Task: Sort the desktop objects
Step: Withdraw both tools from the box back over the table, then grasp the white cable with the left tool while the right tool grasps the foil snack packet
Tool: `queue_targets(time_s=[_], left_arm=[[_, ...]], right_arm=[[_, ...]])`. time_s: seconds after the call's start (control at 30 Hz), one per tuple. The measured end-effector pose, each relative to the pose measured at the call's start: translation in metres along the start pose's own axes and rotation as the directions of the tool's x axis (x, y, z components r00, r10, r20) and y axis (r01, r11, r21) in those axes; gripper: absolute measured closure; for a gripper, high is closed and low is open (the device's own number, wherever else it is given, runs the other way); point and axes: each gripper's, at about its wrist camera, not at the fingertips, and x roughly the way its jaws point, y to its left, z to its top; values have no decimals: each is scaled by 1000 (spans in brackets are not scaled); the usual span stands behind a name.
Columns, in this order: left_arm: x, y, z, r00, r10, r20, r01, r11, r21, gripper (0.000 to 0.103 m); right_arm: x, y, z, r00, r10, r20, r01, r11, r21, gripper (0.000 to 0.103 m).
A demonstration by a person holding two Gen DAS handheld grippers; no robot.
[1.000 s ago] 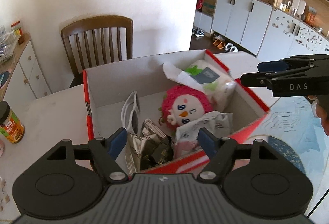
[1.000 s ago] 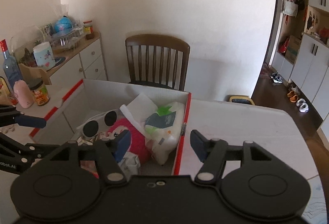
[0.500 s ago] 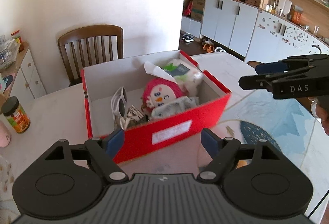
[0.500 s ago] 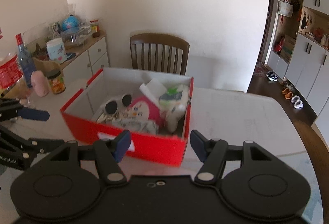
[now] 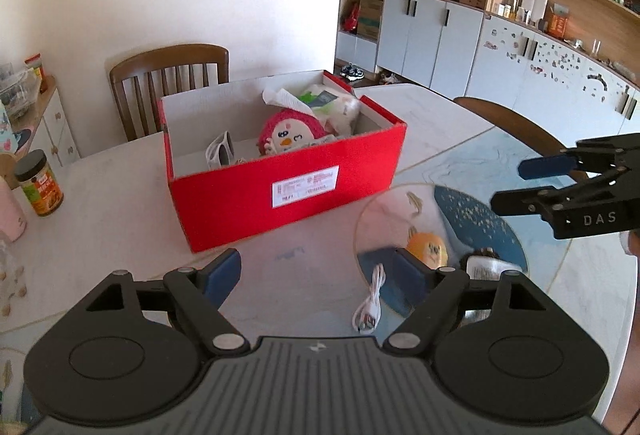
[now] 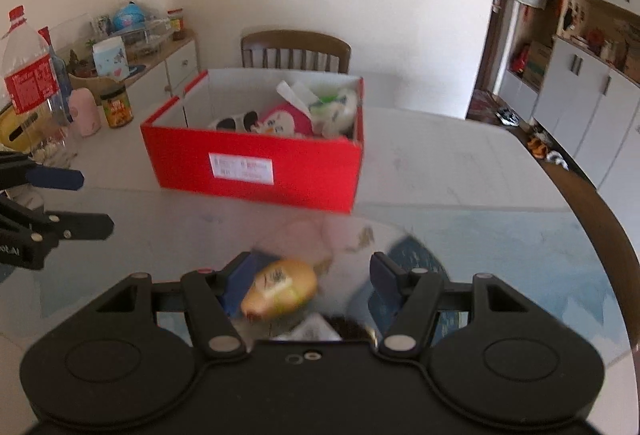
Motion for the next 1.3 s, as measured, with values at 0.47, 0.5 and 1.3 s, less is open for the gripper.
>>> queue_targets(time_s=[0.47,0.5,1.3], left_arm=[[15,-26,-45,998,-40,-49,44,996,82,21],[19,-29,-46,998,-42,-53,47,994,95,21],[109,-53,-50,993,-55,-101,76,974,214,25]], right_arm=[[5,3,-49,997,6,-71,-4,1000,26,0],[7,4,-52,997,9,-78,-7,1000,27,0],[43,-8,-77,973,156,-173,-103,955,279,0]])
